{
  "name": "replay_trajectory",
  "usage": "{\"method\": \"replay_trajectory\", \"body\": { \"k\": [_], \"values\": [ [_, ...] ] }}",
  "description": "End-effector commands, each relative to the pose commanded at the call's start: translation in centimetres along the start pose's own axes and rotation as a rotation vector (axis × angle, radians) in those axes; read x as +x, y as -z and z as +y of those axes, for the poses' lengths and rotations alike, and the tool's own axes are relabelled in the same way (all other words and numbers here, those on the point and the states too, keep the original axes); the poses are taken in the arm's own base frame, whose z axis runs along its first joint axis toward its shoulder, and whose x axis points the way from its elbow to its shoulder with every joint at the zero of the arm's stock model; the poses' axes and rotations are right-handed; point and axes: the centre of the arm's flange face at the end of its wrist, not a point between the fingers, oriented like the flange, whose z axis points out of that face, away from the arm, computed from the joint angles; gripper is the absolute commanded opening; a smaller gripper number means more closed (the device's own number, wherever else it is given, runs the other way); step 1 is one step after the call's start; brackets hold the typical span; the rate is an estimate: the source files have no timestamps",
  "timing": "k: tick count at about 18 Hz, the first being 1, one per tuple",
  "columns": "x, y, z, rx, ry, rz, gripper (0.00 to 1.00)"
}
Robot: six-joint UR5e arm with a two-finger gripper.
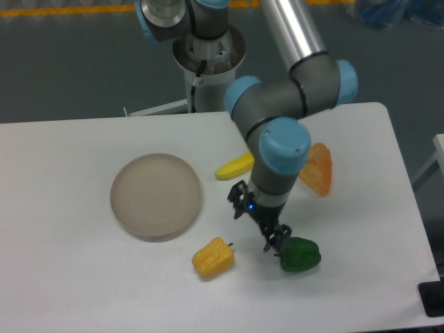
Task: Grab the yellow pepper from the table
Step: 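Lower the gripper over the yellow pepper, then close the gripper around the yellow pepper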
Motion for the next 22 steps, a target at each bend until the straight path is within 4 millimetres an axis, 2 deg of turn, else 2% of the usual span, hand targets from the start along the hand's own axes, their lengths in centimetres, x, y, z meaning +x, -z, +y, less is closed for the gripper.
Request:
{"method": "replay_trajectory", "body": {
  "k": [9,13,15,18,22],
  "values": [
    [1.2,-4.9,-2.0,-0.03,0.031,0.041,1.0],
    [1.3,-6.9,-2.0,-0.067,0.029,0.051,1.0],
    [2.2,-7.2,-2.9,-0.107,0.028,0.038,1.0],
    [2.3,-7.6,-2.7,-0.116,0.03,0.041,0.99],
    [2.4,-5.8,-3.0,-0.104,0.025,0.02,0.99]
  ]
}}
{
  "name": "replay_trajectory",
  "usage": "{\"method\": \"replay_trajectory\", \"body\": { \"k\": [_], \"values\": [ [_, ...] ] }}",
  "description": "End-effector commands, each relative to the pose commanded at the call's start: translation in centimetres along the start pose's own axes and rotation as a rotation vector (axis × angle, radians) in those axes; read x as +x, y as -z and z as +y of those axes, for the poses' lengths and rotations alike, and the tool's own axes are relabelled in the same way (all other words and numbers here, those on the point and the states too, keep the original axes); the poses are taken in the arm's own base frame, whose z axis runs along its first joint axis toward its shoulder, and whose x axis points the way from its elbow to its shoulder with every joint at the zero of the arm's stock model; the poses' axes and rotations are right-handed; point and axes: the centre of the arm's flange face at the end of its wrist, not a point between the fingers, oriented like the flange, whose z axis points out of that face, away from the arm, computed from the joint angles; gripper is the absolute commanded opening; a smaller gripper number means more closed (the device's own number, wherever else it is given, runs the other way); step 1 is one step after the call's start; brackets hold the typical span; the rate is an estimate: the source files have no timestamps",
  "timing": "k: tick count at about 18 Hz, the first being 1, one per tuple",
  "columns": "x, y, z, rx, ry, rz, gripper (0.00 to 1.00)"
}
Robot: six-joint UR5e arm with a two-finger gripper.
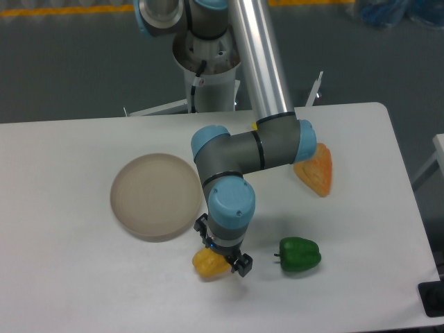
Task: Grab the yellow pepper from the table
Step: 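Close the gripper around the yellow pepper, then lift the held yellow pepper up and carry it beside the banana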
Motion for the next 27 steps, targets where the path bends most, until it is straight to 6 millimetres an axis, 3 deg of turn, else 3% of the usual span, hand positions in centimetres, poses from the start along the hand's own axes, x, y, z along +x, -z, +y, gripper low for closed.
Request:
{"method": "replay_trajectory", "body": {
  "k": [8,11,13,14,15,20,22,24,27],
  "values": [
    [0.1,-1.0,0.0,-0.009,0.002,0.012,0.99],
    [-0.1,-1.8,0.0,-0.013,0.033,0.021,0.86],
    [0.0,-2.0,-0.1,-0.012,0.035,0.027,0.38],
    [0.0,-2.0,-0.1,-0.014,0.035,0.026,0.24],
    [0.0,-1.8,-0.1,-0.013,0.035,0.022,0.19],
    [0.4,2.9,0.0,0.014,0.041,-0.032,0.15],
    [0.5,7.0,1.2,0.032,0.045,-0.064,0.15],
    [0.2,9.6,2.5,0.039,0.061,-0.077,0.13],
    [-0.5,12.0,4.1,0.044,0.087,-0.08,0.05]
  ]
}}
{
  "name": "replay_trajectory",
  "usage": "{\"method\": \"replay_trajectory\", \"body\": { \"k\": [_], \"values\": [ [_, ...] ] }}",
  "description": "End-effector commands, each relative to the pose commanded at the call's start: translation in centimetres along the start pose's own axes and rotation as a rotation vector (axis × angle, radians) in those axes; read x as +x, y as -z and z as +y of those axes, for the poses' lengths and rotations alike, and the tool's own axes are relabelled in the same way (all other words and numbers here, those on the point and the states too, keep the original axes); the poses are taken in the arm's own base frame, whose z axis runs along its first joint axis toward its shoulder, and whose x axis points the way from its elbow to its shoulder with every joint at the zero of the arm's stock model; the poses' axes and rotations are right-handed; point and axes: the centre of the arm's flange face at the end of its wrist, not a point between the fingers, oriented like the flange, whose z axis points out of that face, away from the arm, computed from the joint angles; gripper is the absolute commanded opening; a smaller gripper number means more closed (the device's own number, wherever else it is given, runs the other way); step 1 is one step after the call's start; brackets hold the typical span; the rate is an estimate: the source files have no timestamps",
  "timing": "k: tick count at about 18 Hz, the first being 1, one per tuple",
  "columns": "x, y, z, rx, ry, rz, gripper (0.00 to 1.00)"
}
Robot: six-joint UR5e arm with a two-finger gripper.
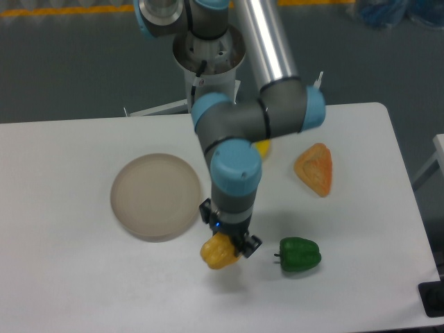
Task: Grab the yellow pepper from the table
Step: 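Lift the held yellow pepper up and carry it beside the banana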
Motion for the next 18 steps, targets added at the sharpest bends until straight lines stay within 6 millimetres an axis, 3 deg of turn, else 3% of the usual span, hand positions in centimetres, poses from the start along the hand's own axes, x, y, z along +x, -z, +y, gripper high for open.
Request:
{"method": "replay_trajectory", "body": {
  "k": [5,11,18],
  "values": [
    [-3.0,0.8,3.9,-0.005,-0.026,-0.008,0.03],
    [-5.4,2.7,12.0,-0.054,-0.191,0.114,0.05],
    [-6.8,2.1,14.6,-0.055,-0.215,0.129,0.05]
  ]
}}
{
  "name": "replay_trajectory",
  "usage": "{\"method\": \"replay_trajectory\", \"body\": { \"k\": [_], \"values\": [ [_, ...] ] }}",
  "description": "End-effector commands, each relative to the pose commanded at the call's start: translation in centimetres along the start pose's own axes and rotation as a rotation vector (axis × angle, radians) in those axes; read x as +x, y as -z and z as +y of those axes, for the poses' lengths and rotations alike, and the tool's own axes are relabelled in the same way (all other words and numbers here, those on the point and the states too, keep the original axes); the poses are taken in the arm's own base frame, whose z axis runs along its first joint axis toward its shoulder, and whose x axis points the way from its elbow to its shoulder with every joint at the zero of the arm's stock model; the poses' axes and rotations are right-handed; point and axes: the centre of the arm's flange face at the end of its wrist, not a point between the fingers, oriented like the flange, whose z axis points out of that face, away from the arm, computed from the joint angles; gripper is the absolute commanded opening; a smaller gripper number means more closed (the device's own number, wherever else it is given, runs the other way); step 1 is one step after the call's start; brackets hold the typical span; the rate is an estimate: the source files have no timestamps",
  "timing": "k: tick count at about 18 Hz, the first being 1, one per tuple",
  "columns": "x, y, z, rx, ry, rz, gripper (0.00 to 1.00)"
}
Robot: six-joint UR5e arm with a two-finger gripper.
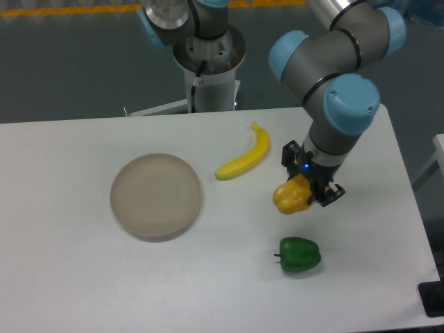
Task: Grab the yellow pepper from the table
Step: 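Lift the held yellow pepper up and carry it beside the banana, then hold the yellow pepper raised above the table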
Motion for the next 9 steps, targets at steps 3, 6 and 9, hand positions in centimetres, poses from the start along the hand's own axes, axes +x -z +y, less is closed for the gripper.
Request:
{"method": "replay_trajectory", "body": {
  "k": [3,6,9],
  "values": [
    [-0.12,-0.02,-0.01,0.0,0.0,-0.006,0.03],
    [-0.16,0.01,0.16,-0.036,-0.005,-0.009,0.0],
    [-0.64,0.03,0.31,-0.065,-0.009,-0.016,0.0]
  ]
}}
